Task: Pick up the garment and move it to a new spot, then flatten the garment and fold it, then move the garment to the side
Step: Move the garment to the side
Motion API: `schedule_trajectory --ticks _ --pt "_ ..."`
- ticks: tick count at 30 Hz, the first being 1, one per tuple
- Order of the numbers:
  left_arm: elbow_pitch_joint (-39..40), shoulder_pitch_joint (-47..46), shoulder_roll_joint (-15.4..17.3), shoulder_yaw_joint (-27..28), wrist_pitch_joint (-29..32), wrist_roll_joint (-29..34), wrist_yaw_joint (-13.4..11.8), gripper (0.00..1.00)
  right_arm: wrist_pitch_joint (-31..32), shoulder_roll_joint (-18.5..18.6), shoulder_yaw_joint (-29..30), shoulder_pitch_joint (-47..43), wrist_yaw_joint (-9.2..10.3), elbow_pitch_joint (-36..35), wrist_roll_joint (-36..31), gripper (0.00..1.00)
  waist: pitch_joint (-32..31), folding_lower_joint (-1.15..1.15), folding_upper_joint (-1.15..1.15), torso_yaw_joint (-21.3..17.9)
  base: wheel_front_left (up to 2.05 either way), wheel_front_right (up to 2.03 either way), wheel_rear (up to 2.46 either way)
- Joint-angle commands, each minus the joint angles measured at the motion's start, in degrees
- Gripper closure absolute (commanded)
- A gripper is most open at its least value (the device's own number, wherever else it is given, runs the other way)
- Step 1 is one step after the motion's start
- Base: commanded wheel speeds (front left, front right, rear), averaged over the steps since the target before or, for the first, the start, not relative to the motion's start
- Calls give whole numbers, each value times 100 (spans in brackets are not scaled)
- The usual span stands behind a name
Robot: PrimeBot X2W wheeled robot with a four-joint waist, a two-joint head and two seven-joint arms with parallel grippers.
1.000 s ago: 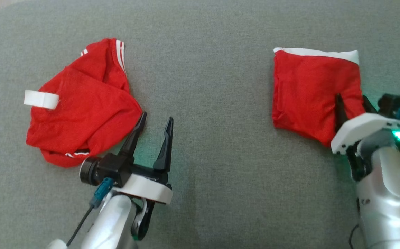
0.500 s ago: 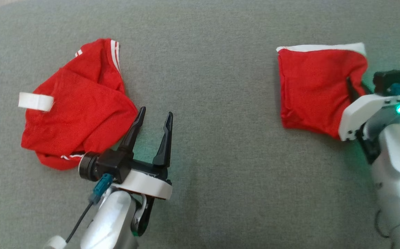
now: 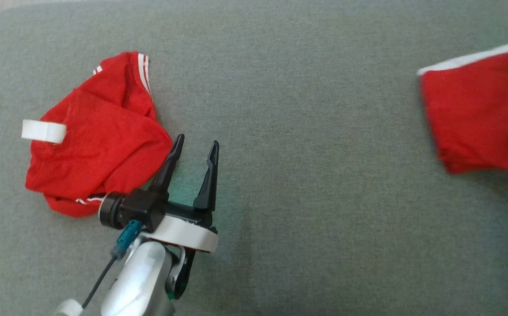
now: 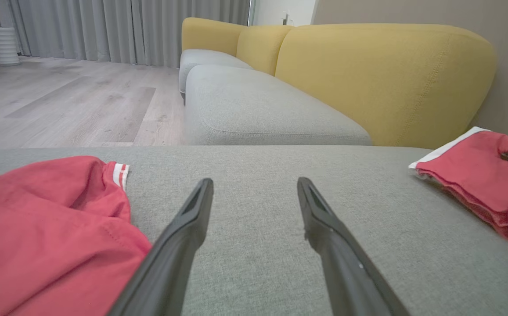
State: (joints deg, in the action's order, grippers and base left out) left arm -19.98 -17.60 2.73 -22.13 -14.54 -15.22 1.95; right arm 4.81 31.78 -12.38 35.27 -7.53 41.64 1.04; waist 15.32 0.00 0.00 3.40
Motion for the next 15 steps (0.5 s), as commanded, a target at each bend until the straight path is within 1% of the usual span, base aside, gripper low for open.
schedule_trajectory --ticks 1,5,7,10,15 --pt "212 -172 15 203 -46 10 -10 0 -1 347 11 -85 4 -117 -4 100 61 0 0 45 0 0 0" --pt "252 -209 15 240 -46 45 13 0 56 733 277 -135 4 72 -110 100 167 0 0 97 0 0 0" --pt "269 -231 15 255 -46 59 26 0 39 841 419 -123 4 152 -172 100 216 0 0 118 0 0 0" --pt "285 -256 15 274 -46 73 37 0 30 917 627 -72 4 255 -301 100 270 0 0 135 0 0 0" --pt "296 -273 15 301 -46 86 49 0 27 870 960 13 4 351 -515 100 319 0 0 134 0 0 0"
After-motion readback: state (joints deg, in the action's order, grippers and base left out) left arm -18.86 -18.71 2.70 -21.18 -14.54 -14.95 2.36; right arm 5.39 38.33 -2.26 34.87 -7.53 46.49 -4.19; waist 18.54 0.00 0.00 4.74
